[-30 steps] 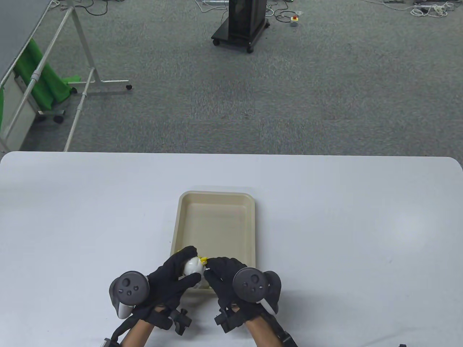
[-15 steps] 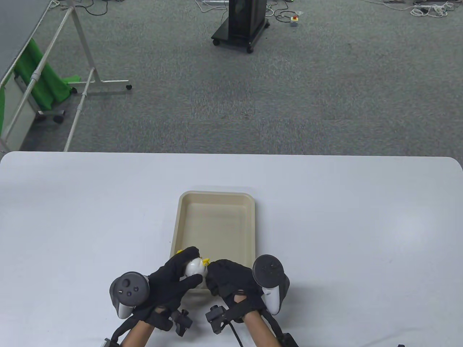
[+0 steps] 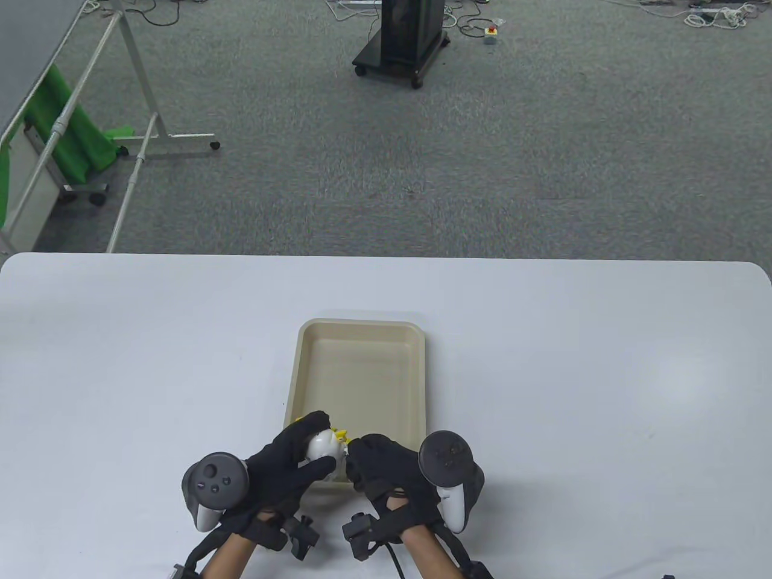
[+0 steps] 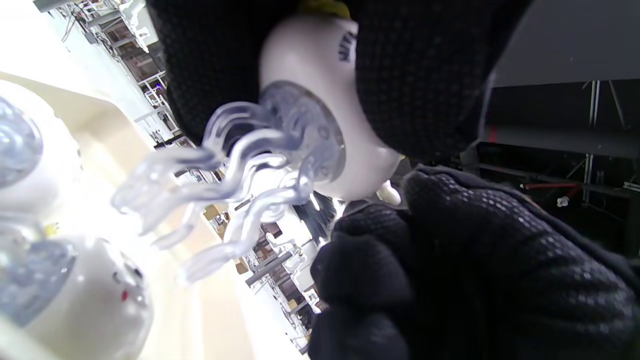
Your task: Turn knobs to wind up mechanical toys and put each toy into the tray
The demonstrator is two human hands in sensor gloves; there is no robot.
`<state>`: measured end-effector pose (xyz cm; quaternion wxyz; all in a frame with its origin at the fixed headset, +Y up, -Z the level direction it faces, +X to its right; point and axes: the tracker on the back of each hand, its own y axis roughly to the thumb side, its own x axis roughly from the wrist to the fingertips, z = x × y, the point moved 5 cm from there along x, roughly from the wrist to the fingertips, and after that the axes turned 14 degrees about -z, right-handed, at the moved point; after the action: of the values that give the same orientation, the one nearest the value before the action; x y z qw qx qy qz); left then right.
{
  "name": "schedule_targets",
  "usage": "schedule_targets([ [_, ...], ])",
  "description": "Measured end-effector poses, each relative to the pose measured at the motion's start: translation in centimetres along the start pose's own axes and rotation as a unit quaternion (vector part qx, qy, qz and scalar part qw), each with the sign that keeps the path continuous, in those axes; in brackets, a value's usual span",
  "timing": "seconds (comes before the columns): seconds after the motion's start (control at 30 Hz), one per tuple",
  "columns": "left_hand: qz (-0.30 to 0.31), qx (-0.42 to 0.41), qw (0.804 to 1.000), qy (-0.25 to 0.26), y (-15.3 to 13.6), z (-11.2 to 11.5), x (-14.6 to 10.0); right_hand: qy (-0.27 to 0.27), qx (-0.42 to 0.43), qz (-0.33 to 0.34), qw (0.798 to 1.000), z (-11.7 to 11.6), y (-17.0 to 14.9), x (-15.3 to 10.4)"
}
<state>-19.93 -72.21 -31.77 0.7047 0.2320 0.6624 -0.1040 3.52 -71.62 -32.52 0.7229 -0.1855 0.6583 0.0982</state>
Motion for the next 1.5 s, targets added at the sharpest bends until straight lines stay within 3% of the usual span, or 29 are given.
schedule_targets([
  [0.03,-0.002,0.0,1.0,0.004,-0.1,-0.2,0.0,-0.022,-0.03,0.045,0.998,0.3,1.0,-0.5],
  [0.2,-0.009,-0.012,1.0,0.009,-0.4,-0.6,0.1,-0.053,-0.164,0.149,0.974,-0.5,3.7,-2.7],
  [0.3,-0.01,-0.016,1.0,0.01,-0.4,-0.6,0.1,-0.076,-0.252,0.23,0.937,-2.1,4.9,-4.2],
  [0.4,-0.012,-0.02,1.0,0.012,-0.4,-0.7,0.0,-0.102,-0.324,0.27,0.901,-3.5,5.2,-5.2],
  [0.6,-0.017,-0.028,0.999,0.011,-0.7,-0.8,0.1,-0.158,-0.375,0.299,0.863,-4.5,5.7,-6.2],
  [0.67,-0.018,-0.032,0.999,0.008,-0.6,-0.8,0.0,-0.193,-0.4,0.333,0.832,-4.8,6.1,-6.6],
  [0.73,-0.018,-0.032,0.999,0.006,-0.6,-0.7,0.0,-0.208,-0.41,0.347,0.817,-4.9,6.4,-6.8],
  [0.9,-0.021,-0.046,0.999,-0.001,-0.7,-0.5,0.0,-0.186,-0.385,0.337,0.839,-4.3,6.3,-6.4],
  [1.0,-0.019,-0.044,0.999,-0.005,-0.5,-0.4,0.0,-0.147,-0.331,0.303,0.882,-3.2,6.0,-5.3],
  [1.13,-0.003,-0.015,1.0,-0.007,0.0,-0.2,-0.1,-0.053,-0.23,0.21,0.949,-2.0,4.8,-2.7],
  [1.2,0.002,-0.007,1.0,-0.01,0.3,0.0,-0.1,-0.003,-0.153,0.132,0.979,-1.3,3.4,-1.0],
  [1.27,0.006,-0.002,1.0,-0.014,0.5,0.2,-0.2,0.038,-0.075,0.032,0.996,-1.0,1.4,0.3],
  [1.33,0.01,0.005,1.0,-0.02,0.7,0.6,-0.2,0.074,0.008,-0.071,0.995,-1.0,-0.9,1.1],
  [1.4,0.015,0.014,1.0,-0.022,1.0,0.9,-0.2,0.113,0.066,-0.129,0.983,-1.4,-2.5,1.4],
  [1.5,0.015,0.022,0.999,-0.024,1.3,1.1,-0.1,0.142,0.066,-0.108,0.982,-1.2,-2.7,1.9],
])
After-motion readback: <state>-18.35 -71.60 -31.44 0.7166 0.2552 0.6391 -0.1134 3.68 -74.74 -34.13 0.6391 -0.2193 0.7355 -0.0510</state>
